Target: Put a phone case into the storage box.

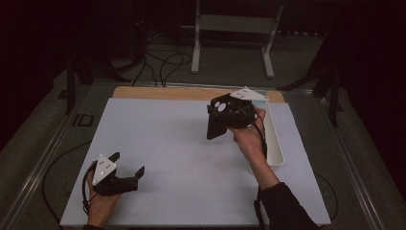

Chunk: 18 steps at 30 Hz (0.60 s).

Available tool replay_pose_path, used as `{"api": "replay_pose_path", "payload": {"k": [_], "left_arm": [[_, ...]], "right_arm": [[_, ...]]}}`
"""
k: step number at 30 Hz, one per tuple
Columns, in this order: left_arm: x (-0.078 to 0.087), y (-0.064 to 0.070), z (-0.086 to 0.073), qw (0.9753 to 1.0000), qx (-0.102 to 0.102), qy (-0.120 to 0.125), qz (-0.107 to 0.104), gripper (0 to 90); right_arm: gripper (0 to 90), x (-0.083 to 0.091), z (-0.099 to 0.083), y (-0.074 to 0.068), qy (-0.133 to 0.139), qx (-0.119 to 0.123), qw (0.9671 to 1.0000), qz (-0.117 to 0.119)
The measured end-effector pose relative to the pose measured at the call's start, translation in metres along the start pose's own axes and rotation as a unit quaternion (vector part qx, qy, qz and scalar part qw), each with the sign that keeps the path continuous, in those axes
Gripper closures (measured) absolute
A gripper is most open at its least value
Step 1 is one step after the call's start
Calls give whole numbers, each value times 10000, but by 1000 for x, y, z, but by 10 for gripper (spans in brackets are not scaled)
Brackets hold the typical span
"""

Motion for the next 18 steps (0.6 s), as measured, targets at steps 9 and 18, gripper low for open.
{"api": "replay_pose_path", "payload": {"k": [9,18], "left_arm": [[0,0,0,10000,-21,-8,-7,3],[0,1,0,10000,-17,-11,-8,2]], "right_arm": [[139,2,9,16,62,-41,9998,-176],[139,4,16,27,132,-74,9994,-300]]}}
Point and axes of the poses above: each handheld gripper's, and its own axes: x roughly backward along the jaws, z roughly out of its top, y roughly to its right, the point moved 8 cm from there along -x, roughly forward along the jaws, and after that the axes turned 12 degrees about -x, right-handed, at the moved point
